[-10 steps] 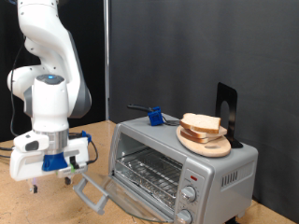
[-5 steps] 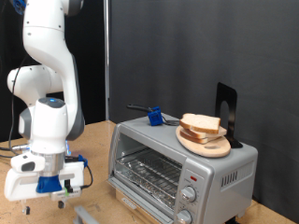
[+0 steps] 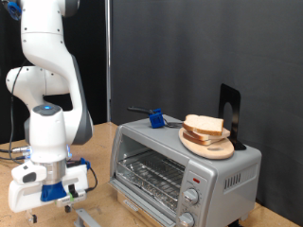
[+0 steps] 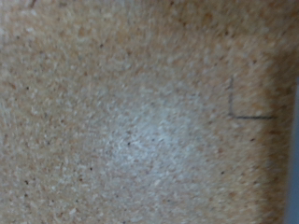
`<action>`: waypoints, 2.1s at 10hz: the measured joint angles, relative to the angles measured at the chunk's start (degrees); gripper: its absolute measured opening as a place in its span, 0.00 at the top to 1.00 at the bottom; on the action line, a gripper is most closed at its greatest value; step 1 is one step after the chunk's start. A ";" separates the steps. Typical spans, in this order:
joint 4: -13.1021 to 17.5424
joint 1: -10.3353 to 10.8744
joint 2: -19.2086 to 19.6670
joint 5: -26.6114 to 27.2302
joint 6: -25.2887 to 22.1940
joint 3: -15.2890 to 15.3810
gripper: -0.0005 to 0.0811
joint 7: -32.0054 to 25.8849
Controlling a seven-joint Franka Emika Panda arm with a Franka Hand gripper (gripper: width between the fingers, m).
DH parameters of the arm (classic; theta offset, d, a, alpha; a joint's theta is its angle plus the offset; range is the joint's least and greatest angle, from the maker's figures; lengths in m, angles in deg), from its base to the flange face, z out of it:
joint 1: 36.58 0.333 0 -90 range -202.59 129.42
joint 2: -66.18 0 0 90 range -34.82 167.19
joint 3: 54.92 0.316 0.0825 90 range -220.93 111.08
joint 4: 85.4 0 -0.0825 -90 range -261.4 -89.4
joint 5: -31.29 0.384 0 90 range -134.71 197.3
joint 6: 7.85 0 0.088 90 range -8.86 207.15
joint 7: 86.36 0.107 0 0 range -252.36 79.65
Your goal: Make a piece of toast with the oven
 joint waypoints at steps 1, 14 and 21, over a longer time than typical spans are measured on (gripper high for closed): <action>-0.20 -1.69 -2.69 2.86 -4.31 1.55 0.01 -3.40; -5.70 -3.34 -20.91 -0.12 -22.19 -0.71 0.00 -4.19; -2.05 0.37 -35.07 29.95 -35.53 -6.02 0.00 -24.63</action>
